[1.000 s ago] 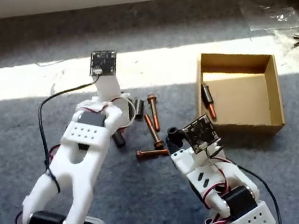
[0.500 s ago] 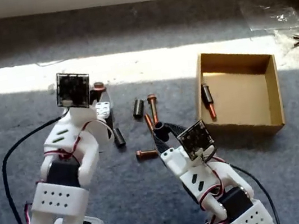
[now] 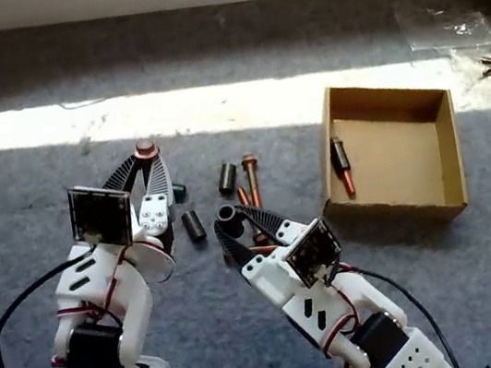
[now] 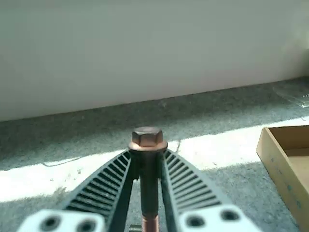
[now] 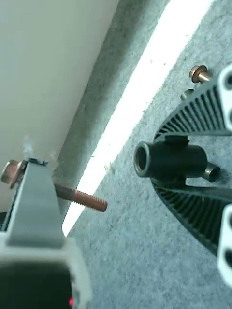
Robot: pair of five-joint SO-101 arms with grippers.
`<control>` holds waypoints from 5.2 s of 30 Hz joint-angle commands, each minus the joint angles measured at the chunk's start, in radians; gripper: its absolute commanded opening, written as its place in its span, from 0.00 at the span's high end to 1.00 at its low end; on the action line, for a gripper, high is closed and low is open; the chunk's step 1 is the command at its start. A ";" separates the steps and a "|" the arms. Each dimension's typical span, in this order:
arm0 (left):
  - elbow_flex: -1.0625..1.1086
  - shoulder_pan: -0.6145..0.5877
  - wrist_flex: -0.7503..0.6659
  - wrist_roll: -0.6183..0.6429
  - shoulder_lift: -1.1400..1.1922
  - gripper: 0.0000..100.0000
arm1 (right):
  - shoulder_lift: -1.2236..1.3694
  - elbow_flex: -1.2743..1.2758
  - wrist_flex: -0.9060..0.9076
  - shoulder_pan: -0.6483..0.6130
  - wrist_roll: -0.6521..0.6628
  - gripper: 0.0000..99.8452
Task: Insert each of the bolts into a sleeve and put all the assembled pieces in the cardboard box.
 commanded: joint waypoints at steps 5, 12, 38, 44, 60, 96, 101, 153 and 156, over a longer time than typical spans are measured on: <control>0.031 -0.004 -0.005 -0.006 -0.259 0.98 | -0.008 0.093 -0.139 -0.008 -0.002 1.00; 0.061 -0.002 -0.005 -0.006 -0.352 0.98 | -0.001 0.111 -0.131 -0.008 -0.008 1.00; 0.166 0.328 -0.279 -0.003 -0.352 0.98 | -0.005 0.111 -0.053 -0.010 -0.003 1.00; 0.291 0.328 -0.459 -0.002 -0.352 0.98 | -0.002 0.111 -0.053 -0.010 -0.003 1.00; 0.246 0.300 -0.473 0.124 -0.352 0.99 | -0.008 0.111 -0.027 -0.010 -0.003 1.00; 0.183 0.329 -0.265 0.215 -0.352 0.99 | -0.008 0.111 -0.027 -0.010 -0.003 1.00; 0.185 0.329 -0.264 0.215 -0.352 0.99 | -0.008 0.111 -0.027 -0.010 -0.003 1.00; 0.182 0.343 0.009 0.269 -0.354 0.91 | -0.008 0.111 -0.028 -0.008 -0.003 1.00; 0.182 0.325 0.011 0.273 -0.354 0.85 | -0.008 0.111 -0.028 -0.008 -0.003 1.00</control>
